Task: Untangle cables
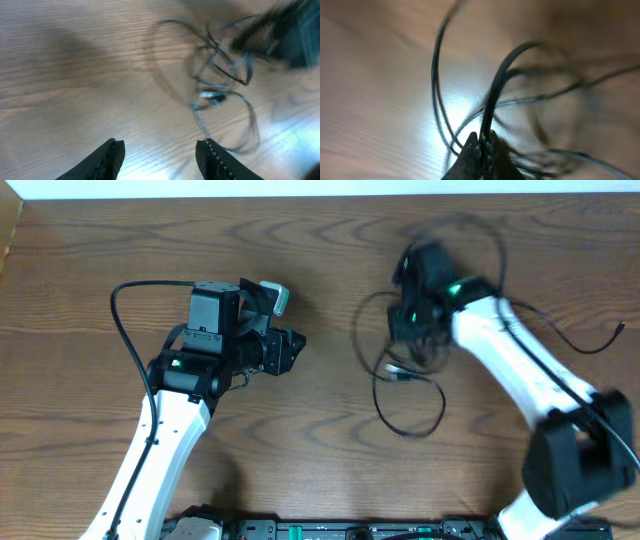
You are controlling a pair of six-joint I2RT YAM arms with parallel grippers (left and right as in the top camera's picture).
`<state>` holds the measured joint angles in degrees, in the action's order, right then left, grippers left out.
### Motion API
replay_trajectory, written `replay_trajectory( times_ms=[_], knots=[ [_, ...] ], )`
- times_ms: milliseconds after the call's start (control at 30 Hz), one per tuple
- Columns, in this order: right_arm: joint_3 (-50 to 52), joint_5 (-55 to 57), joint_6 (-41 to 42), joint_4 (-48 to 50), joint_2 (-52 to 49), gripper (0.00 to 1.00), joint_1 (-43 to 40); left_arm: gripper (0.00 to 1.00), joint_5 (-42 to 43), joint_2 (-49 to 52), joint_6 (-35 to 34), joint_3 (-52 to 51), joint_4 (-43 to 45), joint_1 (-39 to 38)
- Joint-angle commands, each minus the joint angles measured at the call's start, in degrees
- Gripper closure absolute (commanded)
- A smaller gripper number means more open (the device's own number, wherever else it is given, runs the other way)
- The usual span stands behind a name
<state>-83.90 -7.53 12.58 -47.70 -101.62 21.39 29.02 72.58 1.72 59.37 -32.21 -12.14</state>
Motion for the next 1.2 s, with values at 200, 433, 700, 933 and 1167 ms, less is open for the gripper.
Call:
replay_trajectory(
  times_ms=[200,433,700,933,1167],
  knots=[
    [-22.4,3.1,2.5,-14.4,9.4,0.99,-0.7,0.49,16.9,-0.3,-2.4,0.1,1.1,0.2],
    [-23.3,3.1,2.7,-18.6,11.3,0.99,-0.7,0.49,28.7,-0.3,-2.6,0.1,9.6,0.2],
    [-23.3,2.1,3.1,-19.2,11.3,0.99,-0.7,0.45,31.1,0.1,6.0,0.1,14.3,-3.7],
    [-23.3,-0.7,3.1,-20.2,11.3,0.99,-0.7,0.43,29.5,3.8,17.1,0.1,14.9,-11.5],
    [-23.3,-8.7,1.5,-21.3,11.3,0.99,-0.7,0.4,21.3,11.2,19.4,0.1,20.0,-14.5]
  ],
)
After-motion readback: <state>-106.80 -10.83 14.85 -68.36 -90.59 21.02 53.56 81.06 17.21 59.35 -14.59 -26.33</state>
